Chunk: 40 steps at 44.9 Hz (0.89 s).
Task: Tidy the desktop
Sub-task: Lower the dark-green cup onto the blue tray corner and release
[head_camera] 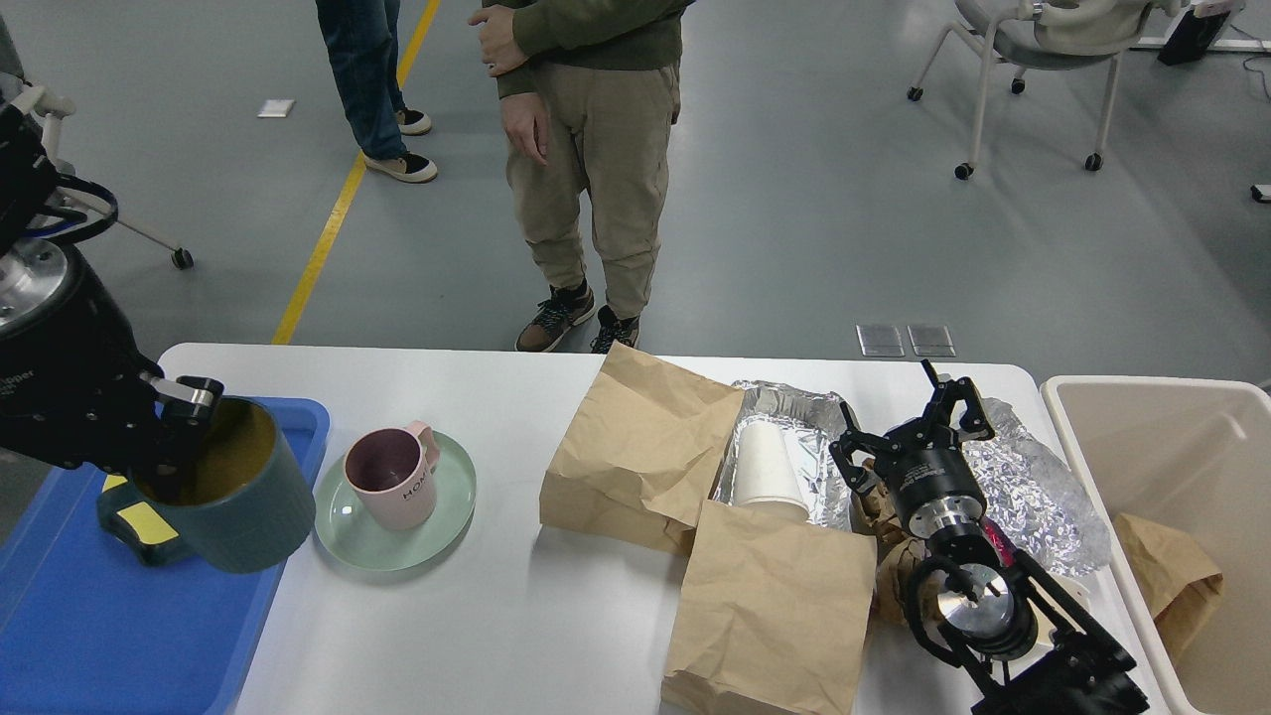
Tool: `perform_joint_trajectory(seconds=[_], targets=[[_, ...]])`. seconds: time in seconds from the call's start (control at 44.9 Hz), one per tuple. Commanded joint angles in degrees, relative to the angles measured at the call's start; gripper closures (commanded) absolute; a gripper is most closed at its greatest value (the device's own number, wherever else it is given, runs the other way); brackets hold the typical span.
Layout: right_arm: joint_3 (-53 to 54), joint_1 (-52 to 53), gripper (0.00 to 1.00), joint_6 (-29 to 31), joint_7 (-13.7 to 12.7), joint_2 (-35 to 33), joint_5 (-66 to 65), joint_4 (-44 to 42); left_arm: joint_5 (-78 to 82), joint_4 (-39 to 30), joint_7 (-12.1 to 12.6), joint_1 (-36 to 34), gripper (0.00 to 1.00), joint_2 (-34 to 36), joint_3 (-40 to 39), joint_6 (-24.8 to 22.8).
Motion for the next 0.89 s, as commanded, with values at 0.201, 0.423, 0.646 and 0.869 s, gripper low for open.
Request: perform_joint_trajectory(seconds=[0.201, 0.423, 0.646, 0.869], targets=[[0.0, 0.0, 0.0, 0.0, 0.0, 0.0, 0.03, 0.0, 15.75, 16.52, -0.9, 19.8, 1.0, 23.51, 0.96, 5.67], [0.0, 0.0, 0.0, 0.0, 0.0, 0.0, 0.03, 0.0, 23.41, 29.27, -0.9, 37.2, 1.0, 34.59, -9.67, 5.67], [0.0, 0.0, 0.0, 0.0, 0.0, 0.0, 0.03, 0.0, 24.99, 42.98, -0.99, 57.94, 1.0, 37.5, -25.92, 5.67], [0.0, 0.0, 0.0, 0.0, 0.0, 0.0, 0.03, 0.0, 25.87, 52.65, -0.82, 74.91, 1.0, 36.62, -41.4, 5.76]])
